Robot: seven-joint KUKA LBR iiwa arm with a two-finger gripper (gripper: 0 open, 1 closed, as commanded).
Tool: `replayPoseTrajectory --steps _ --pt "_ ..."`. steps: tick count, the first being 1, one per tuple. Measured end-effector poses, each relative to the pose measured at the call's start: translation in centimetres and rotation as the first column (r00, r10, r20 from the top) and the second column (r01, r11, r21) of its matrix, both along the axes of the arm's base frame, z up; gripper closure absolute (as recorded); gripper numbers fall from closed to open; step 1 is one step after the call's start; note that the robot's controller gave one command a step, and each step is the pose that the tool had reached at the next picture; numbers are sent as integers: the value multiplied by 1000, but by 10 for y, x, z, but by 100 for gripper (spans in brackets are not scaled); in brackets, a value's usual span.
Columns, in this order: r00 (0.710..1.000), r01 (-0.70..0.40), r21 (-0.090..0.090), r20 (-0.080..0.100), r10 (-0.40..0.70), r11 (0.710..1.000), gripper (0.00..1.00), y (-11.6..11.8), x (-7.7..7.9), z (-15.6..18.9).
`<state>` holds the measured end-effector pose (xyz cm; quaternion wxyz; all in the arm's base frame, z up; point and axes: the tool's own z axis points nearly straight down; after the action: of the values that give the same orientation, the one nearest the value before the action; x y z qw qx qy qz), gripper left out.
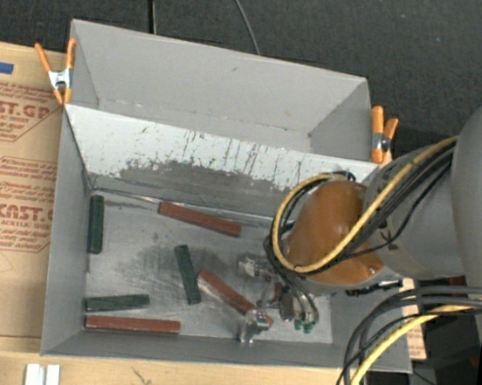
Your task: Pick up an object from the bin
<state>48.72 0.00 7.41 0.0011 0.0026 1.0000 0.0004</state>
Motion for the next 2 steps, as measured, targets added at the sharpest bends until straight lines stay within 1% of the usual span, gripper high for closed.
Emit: replayPoseTrajectory --steps 1,2 --pt "1000 0 0 -2 0 1000 0 -1 3 3" --pt "1000 0 0 0 0 1000 0 0 1 0"
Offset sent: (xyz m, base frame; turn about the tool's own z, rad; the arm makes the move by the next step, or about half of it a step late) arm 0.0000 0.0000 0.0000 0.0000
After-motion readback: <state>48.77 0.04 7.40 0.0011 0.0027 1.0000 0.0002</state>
